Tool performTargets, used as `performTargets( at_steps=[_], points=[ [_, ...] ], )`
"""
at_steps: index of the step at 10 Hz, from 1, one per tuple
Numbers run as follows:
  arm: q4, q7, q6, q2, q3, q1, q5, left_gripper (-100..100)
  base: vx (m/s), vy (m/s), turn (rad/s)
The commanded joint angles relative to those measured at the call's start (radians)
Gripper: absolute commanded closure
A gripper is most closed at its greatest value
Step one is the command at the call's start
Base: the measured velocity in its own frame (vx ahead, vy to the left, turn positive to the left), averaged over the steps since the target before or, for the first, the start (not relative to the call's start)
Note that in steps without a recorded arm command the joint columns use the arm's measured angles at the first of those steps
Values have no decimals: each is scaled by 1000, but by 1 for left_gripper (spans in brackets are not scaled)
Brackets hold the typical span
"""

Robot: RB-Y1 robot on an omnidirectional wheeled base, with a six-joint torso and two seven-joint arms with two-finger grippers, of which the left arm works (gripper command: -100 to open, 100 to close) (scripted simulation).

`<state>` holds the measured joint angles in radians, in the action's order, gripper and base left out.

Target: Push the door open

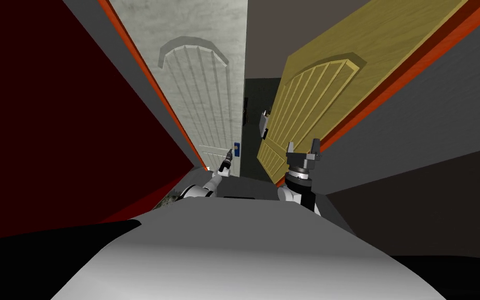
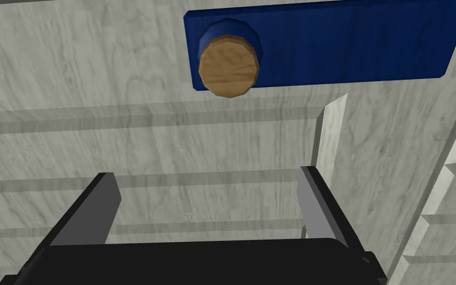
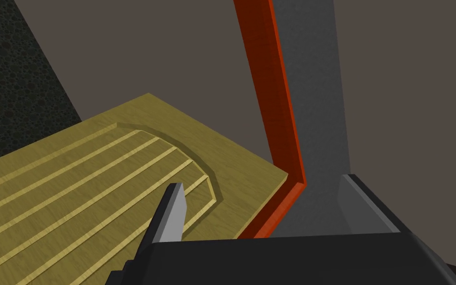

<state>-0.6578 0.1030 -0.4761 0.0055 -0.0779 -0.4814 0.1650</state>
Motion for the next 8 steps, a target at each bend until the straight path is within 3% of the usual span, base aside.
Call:
performTargets(
  at_steps=[1,4,5,7,8],
  points=[
    [-10,3,6,16,3,4,0,-100,187,-38,-20],
    [-7,4,2,16,8,5,2,-100,213,-44,-20],
    [-6,4,1,8,9,5,2,-100,205,-18,-28],
    [-3,4,-2,-26,12,6,3,-100,190,-19,-22],
    [12,-1,-8,-13,11,-2,4,-100,79,-16,0]
  ],
)
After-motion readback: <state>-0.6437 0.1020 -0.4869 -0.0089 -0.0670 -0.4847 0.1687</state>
